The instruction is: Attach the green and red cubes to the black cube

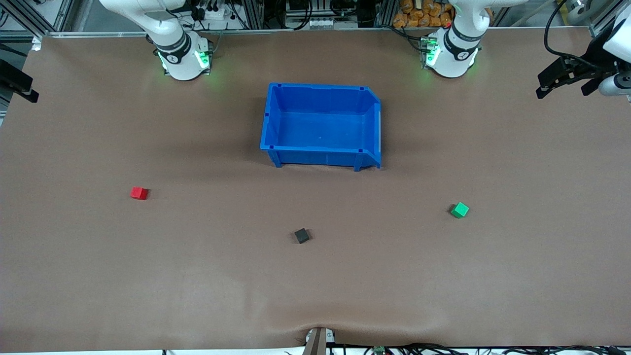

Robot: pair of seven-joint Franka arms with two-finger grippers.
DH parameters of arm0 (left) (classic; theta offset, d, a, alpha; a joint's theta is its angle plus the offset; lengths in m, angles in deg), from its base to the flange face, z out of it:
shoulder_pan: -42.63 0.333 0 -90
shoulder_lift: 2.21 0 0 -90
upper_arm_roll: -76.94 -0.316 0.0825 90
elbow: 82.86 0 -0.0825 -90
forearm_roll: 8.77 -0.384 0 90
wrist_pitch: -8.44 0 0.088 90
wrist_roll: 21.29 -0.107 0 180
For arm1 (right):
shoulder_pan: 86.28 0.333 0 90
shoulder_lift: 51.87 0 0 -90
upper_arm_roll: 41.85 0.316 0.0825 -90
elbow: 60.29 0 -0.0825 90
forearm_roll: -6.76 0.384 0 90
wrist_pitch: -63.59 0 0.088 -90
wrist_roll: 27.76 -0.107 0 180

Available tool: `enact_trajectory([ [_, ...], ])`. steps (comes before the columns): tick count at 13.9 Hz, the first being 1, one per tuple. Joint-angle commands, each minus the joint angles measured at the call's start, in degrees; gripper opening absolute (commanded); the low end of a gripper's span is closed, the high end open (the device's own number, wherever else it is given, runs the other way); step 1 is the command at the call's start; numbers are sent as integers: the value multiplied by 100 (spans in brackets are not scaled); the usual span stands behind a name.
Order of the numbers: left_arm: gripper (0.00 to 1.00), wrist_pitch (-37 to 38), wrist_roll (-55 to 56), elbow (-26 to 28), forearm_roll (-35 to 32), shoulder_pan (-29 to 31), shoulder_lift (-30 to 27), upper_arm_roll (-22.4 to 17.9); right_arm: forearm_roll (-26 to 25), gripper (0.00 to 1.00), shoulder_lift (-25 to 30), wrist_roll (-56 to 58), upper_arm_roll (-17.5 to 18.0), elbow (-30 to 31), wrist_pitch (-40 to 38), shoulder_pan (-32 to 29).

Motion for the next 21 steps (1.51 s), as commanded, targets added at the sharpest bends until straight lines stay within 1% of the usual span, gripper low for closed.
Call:
enact_trajectory([
  [1,100,76,95,-118,-165,-149,47,-51,-76,100,158,-6,349,138,45,-420],
  [2,100,76,95,-118,-174,-167,47,-51,-93,100,158,-6,507,138,44,-562],
  [3,100,76,95,-127,-217,-167,55,-51,-94,100,158,-6,535,138,44,-572],
  [7,100,76,95,-145,-744,-422,73,-42,-120,100,123,-6,518,85,132,-554],
  [9,100,111,95,-127,-745,-422,73,-42,-76,100,-9,-6,526,41,456,-546],
  [11,100,190,69,-110,-701,-413,64,-86,-120,100,-228,2,518,59,457,-572],
  [12,100,251,86,-109,-666,-422,64,-156,-190,100,-412,2,483,59,536,-624],
  [13,100,252,95,-109,-666,-422,64,-174,-269,100,-770,11,448,33,754,-738],
  [14,100,252,104,-101,-666,-422,47,-174,-322,100,-974,46,447,15,791,-800],
  [16,100,243,104,-101,-657,-387,73,-174,-340,100,-1037,-14,447,93,862,-914],
  [18,100,226,104,-109,-587,-343,161,-174,-252,100,-1545,11,456,164,792,-993],
  [19,100,226,104,-83,-587,-343,178,-174,-261,100,-1687,-15,456,173,792,-1002],
  [21,100,234,104,-48,-587,-334,161,-174,-261,100,-2274,-24,456,164,862,-1186],
])
